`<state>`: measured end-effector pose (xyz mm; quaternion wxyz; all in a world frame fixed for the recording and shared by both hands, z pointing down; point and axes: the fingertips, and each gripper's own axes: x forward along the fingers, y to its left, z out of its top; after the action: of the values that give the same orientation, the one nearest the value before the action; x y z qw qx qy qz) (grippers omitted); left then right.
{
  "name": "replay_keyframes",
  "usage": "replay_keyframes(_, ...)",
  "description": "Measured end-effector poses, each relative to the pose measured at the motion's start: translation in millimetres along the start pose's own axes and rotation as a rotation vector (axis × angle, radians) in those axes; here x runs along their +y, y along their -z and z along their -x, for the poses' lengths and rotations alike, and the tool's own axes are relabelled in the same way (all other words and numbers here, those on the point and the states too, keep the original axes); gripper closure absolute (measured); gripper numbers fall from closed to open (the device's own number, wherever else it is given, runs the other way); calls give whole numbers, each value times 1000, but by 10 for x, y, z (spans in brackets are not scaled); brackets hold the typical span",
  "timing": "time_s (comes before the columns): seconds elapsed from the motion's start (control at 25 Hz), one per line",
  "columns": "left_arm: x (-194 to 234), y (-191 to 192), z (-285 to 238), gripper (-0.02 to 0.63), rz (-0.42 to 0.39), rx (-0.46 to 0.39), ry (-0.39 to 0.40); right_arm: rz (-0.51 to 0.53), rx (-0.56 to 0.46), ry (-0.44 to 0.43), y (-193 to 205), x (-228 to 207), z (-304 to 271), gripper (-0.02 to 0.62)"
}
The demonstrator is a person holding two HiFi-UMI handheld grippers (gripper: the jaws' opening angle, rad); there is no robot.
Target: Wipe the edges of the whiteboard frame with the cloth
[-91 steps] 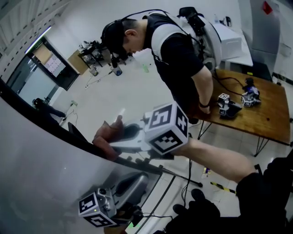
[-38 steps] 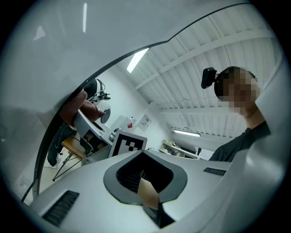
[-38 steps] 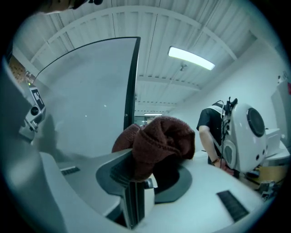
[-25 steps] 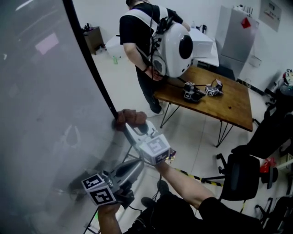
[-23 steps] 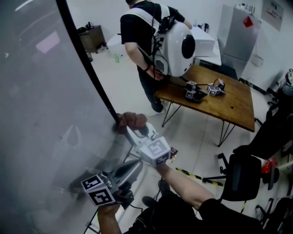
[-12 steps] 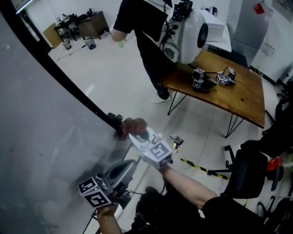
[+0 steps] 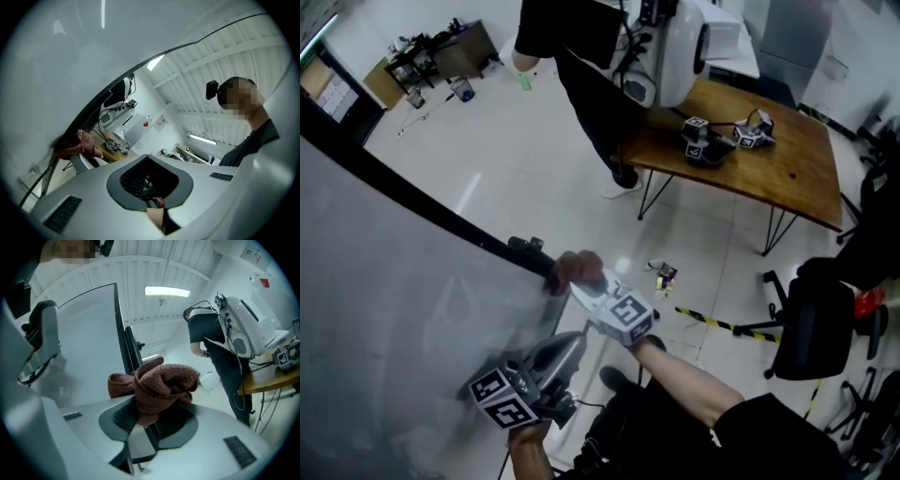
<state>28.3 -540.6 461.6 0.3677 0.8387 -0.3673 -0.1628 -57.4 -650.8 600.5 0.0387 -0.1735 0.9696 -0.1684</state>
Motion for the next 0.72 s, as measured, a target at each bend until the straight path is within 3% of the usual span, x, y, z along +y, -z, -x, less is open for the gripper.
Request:
replay_keyframes(0.36,312,446,-14,620,13,76,-21,-124,40,51,665,-244,0,480)
replay_keyframes(0.72,549,780,-7,620,46,91,-33,-239,91,82,1221,-461,27,480)
